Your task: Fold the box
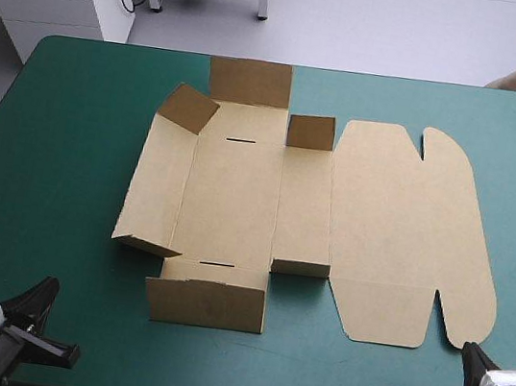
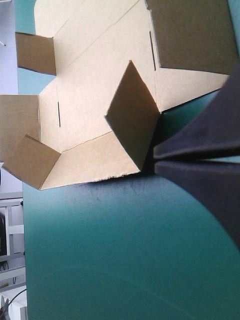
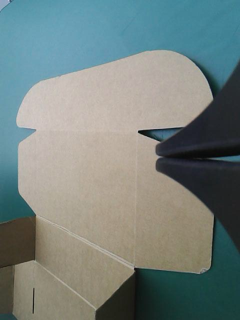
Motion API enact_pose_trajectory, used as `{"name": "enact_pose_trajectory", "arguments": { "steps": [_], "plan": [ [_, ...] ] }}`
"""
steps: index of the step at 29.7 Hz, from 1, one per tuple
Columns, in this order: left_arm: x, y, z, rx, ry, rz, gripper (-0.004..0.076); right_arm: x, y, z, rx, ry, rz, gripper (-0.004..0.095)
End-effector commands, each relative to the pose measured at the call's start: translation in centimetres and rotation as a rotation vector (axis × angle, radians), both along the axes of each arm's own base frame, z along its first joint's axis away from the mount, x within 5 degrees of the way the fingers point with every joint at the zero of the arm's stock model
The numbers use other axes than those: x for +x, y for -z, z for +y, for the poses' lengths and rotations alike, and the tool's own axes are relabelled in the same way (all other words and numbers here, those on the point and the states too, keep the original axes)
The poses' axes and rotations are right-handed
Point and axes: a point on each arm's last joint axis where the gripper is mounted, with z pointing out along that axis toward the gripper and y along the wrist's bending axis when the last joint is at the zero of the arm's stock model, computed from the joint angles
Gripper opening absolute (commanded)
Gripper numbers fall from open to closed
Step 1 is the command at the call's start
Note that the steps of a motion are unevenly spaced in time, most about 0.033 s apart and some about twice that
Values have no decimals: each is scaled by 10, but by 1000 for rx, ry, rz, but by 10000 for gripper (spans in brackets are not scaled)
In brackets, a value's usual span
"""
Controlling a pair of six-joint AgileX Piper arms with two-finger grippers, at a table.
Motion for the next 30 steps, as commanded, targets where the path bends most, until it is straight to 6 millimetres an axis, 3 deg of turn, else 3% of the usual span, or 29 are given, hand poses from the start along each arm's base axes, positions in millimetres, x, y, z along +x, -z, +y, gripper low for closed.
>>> {"name": "enact_pose_trajectory", "arguments": {
  "steps": [1,23,30],
  "plan": [
    [-4,-16,0,-25,-8,-109,-8,2,-15,0,4,11,-77,-19],
    [-4,-17,1,-27,-10,-120,-8,2,-15,0,4,11,-77,-20],
    [8,-24,0,-95,-25,-33,-8,2,-15,0,4,11,-77,-20]
  ]
}}
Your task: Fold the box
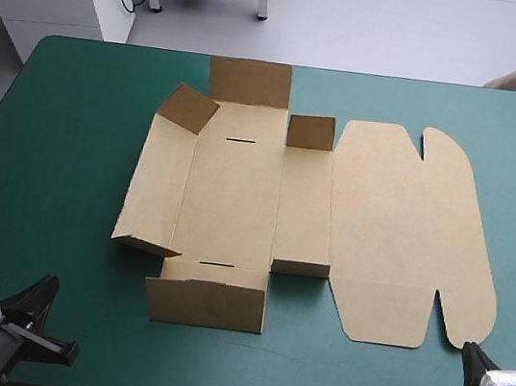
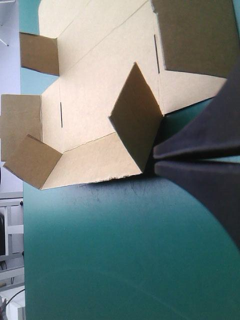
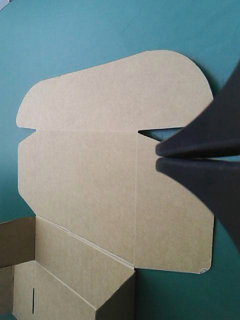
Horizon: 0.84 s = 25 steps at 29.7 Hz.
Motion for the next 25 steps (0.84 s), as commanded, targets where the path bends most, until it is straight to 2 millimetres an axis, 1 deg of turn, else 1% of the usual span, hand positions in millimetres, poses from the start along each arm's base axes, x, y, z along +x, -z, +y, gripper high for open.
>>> {"name": "enact_pose_trajectory", "arguments": {
  "steps": [1,7,12,16,17,20,21,25],
  "plan": [
    [10,-23,0,-73,-21,-27,-8,2,-15,0,4,11,-77,-20],
    [36,-46,-1,-68,-23,62,-8,2,-15,0,4,11,-77,-19],
    [66,-64,-1,-65,-27,144,-8,2,-15,0,4,11,-77,-20],
    [94,-70,-2,-100,-45,227,-8,2,-15,0,4,11,-77,-20],
    [104,-70,-3,-107,-45,251,-8,2,-15,0,4,11,-77,-20],
    [123,-72,-5,-143,-39,293,6,2,-15,0,4,11,-77,-20],
    [130,-72,-6,-153,-31,310,18,2,-15,0,4,11,-77,-20],
    [156,-69,-13,-151,42,368,18,2,-15,0,4,11,-77,-20]
  ]
}}
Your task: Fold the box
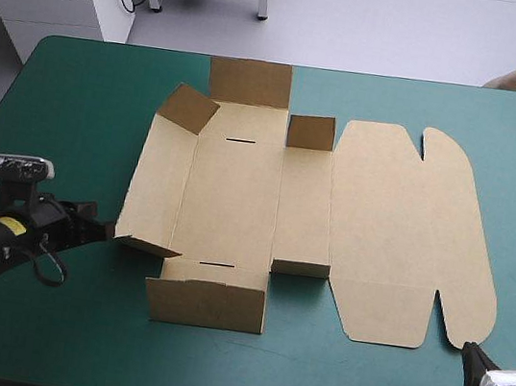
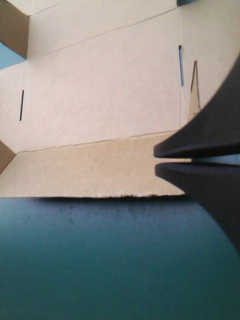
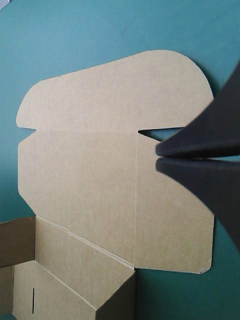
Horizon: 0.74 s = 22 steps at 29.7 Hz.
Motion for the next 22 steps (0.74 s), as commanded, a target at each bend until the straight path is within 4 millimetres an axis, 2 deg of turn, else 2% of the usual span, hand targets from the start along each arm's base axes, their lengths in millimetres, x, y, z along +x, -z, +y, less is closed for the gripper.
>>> {"name": "enact_pose_trajectory", "arguments": {
  "steps": [1,6,10,14,22],
  "plan": [
    [25,-12,-6,-65,47,-35,18,2,-15,0,4,11,-77,-20],
    [54,-3,-1,-182,85,54,18,2,-15,0,4,11,-77,-19],
    [72,7,22,-376,125,132,18,2,-15,0,4,11,-77,-20],
    [87,16,46,-572,80,156,14,2,-15,0,4,11,-77,-20],
    [106,28,60,-531,113,251,11,2,-15,0,4,11,-77,-18]
  ]
}}
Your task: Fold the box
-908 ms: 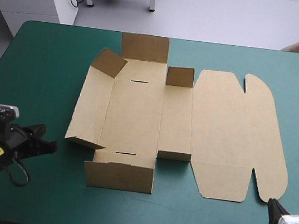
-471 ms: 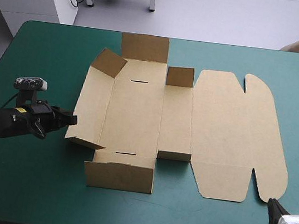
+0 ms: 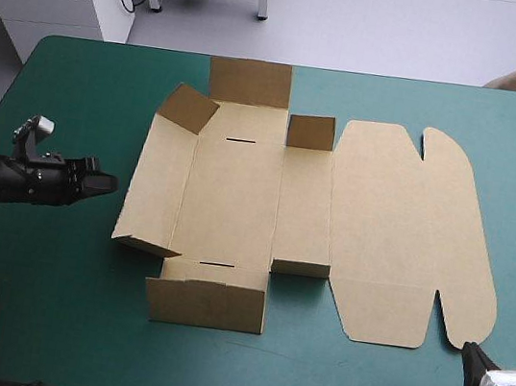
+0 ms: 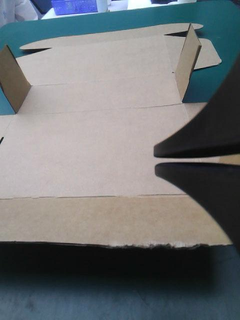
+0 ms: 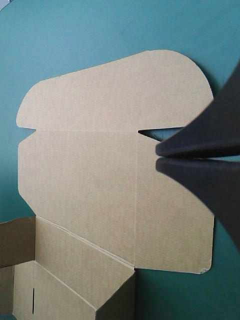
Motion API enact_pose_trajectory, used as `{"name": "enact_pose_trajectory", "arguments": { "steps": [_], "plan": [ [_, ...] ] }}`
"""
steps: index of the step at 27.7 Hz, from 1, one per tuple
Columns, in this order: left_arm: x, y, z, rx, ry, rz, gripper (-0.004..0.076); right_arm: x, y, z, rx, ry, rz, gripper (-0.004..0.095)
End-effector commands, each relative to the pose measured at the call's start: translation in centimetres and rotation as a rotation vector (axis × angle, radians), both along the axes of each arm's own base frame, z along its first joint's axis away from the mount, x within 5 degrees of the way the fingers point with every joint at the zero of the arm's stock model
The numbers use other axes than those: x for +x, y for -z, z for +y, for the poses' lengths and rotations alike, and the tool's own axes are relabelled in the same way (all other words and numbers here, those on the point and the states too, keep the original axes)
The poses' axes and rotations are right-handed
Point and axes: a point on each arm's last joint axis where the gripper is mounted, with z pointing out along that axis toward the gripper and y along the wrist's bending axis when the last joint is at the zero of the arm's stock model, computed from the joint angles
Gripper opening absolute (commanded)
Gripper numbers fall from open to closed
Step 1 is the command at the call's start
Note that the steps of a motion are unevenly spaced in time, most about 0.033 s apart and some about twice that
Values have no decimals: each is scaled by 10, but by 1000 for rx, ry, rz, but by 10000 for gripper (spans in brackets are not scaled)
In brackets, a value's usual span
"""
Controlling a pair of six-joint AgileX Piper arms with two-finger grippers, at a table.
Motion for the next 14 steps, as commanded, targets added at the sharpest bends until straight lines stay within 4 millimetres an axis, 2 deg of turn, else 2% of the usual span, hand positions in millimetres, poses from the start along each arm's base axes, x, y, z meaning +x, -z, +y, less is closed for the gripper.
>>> {"name": "enact_pose_trajectory", "arguments": {
  "steps": [1,5,8,11,13,14],
  "plan": [
    [5,-19,1,-29,1,-57,11,2,-15,0,4,11,-77,-18],
    [7,-19,-2,-9,16,-67,32,2,-15,0,4,11,-77,-20],
    [8,-13,-5,39,43,-40,111,2,-15,0,4,11,-77,-19],
    [10,-5,-6,68,16,41,273,2,-15,0,4,11,-77,-20],
    [12,0,-6,52,-36,115,403,2,-15,0,4,11,-77,-20],
    [12,4,-8,58,-35,143,495,2,-15,0,4,11,-77,-20]
  ]
}}
